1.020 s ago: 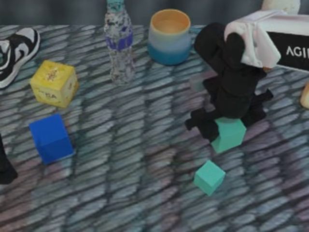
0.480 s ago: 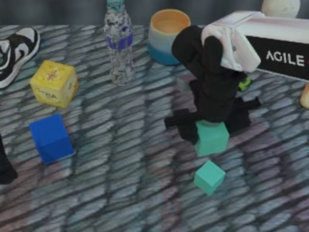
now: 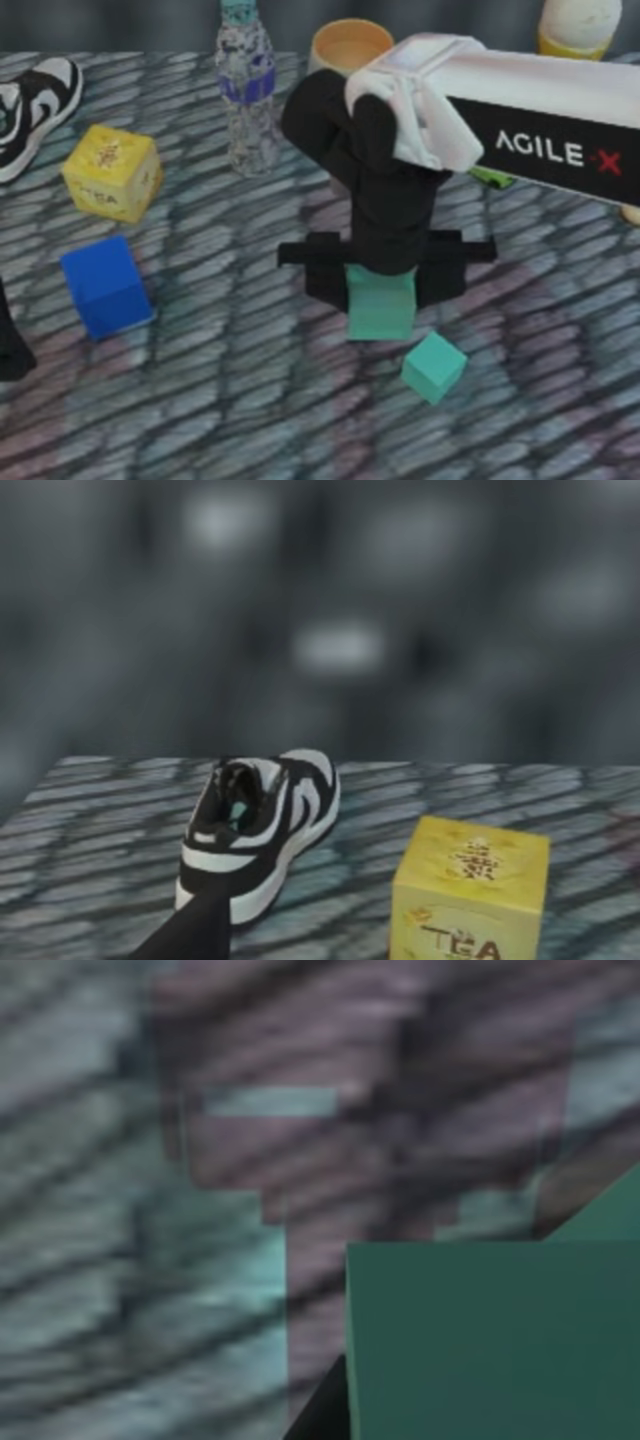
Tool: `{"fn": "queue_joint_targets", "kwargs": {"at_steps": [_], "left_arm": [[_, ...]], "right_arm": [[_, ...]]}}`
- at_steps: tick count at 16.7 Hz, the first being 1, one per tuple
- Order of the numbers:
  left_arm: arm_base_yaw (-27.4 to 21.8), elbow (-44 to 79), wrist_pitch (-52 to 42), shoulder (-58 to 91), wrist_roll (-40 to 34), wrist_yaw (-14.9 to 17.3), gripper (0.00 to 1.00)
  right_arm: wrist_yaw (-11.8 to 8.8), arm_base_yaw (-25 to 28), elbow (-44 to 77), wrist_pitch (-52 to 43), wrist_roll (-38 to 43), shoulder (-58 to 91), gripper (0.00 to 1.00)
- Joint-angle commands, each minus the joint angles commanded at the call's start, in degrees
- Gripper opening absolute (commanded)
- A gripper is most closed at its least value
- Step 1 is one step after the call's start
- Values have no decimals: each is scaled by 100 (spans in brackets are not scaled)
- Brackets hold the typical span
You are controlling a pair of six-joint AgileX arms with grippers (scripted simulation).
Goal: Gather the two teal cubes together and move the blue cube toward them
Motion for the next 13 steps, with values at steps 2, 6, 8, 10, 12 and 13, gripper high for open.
{"fn": "queue_joint_targets", "kwargs": {"at_steps": [2, 6, 8, 10, 12, 13], "left_arm": [[0, 0, 0, 0, 0, 0, 100], [0, 0, 0, 0, 0, 0, 100], [0, 0, 0, 0, 0, 0, 100], [0, 0, 0, 0, 0, 0, 100], [0, 0, 0, 0, 0, 0, 100], [0, 0, 0, 0, 0, 0, 100]], "right_arm": [[0, 6, 3, -2, 12, -1, 0], [-5, -26, -84, 111, 18, 30, 0], [0, -28, -289, 424, 32, 137, 0], [3, -13, -544, 847, 38, 280, 0], [4, 11, -770, 1218, 37, 415, 0], [5, 20, -844, 1322, 37, 463, 0]]}}
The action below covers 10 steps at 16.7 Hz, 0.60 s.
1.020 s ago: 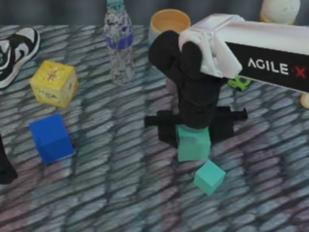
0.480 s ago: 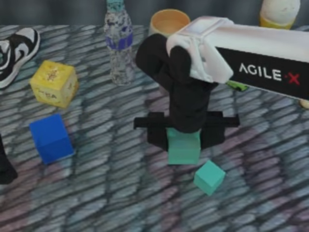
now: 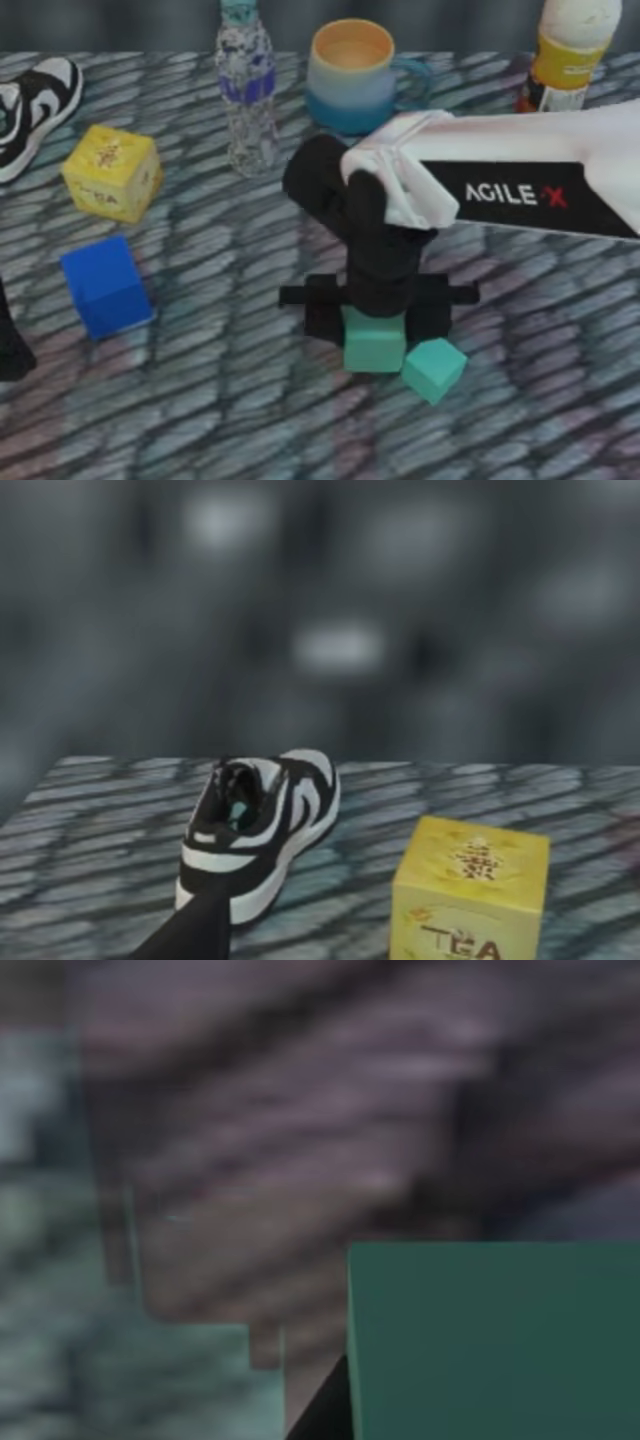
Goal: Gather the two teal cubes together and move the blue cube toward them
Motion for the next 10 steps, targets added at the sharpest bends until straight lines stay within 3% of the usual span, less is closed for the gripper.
{"fn": "queue_joint_targets", "kwargs": {"at_steps": [4, 10], "left_arm": [[0, 0, 0, 0, 0, 0, 100], [0, 0, 0, 0, 0, 0, 100]], "right_arm": [[0, 5, -33, 43, 0, 23, 0], [0, 5, -33, 43, 0, 23, 45]]}}
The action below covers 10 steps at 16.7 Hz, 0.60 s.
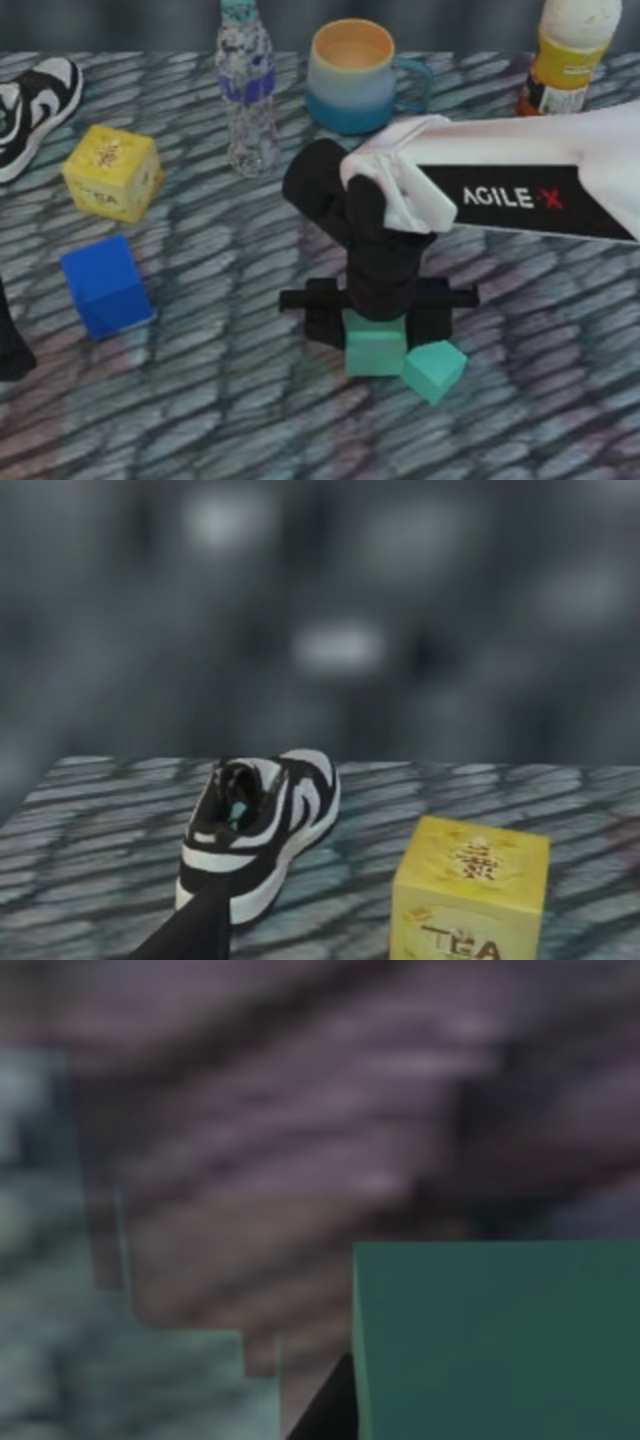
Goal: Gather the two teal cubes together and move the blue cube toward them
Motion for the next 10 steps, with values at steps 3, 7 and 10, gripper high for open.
{"fn": "queue_joint_targets", "kwargs": {"at_steps": [3, 7, 10], "left_arm": [[0, 0, 0, 0, 0, 0, 100], [0, 0, 0, 0, 0, 0, 100], [0, 0, 0, 0, 0, 0, 100]], "right_arm": [[0, 0, 0, 0, 0, 0, 68], [0, 0, 0, 0, 0, 0, 98], [0, 0, 0, 0, 0, 0, 100]]}}
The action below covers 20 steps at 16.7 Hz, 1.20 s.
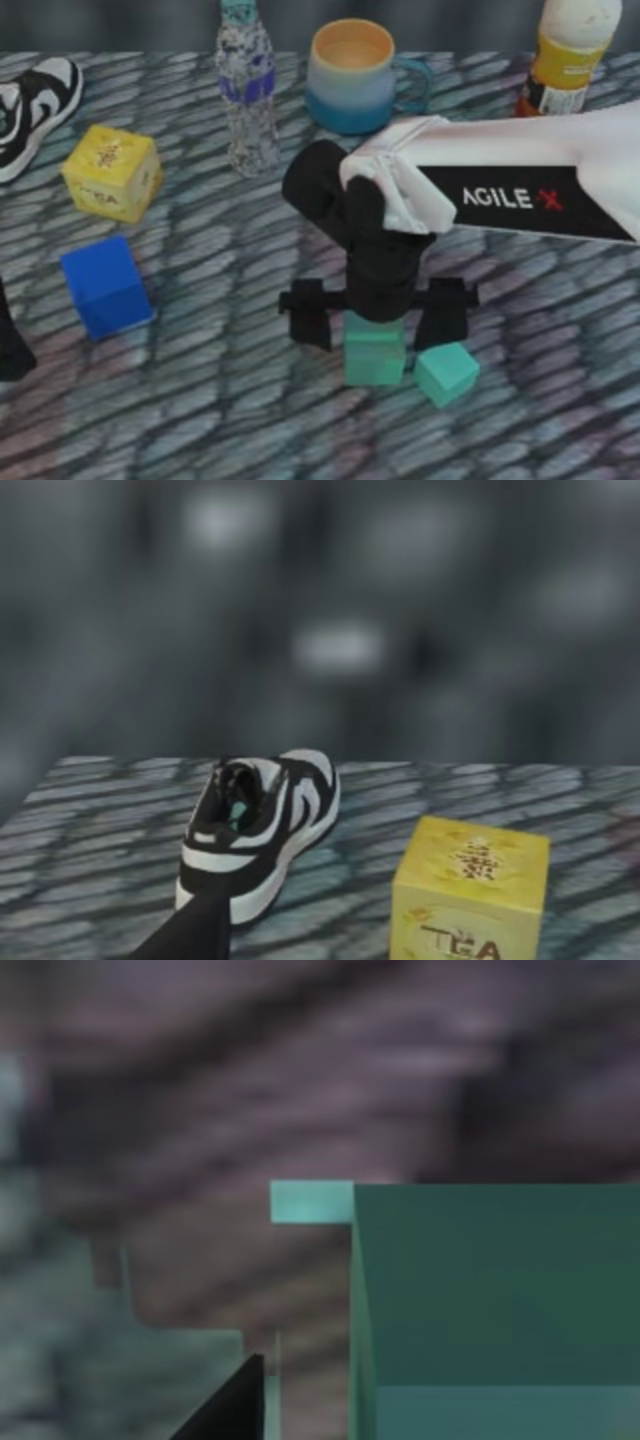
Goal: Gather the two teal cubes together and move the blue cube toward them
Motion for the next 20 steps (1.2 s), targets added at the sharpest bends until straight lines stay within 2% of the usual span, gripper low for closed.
{"fn": "queue_joint_targets", "kwargs": {"at_steps": [7, 15, 20], "left_arm": [[0, 0, 0, 0, 0, 0, 100], [0, 0, 0, 0, 0, 0, 100], [0, 1, -1, 1, -1, 0, 100]], "right_arm": [[0, -11, 17, -20, 2, -11, 100], [-4, 48, 826, -1313, 4, -476, 100], [-4, 20, 848, -1346, 1, -483, 100]]}}
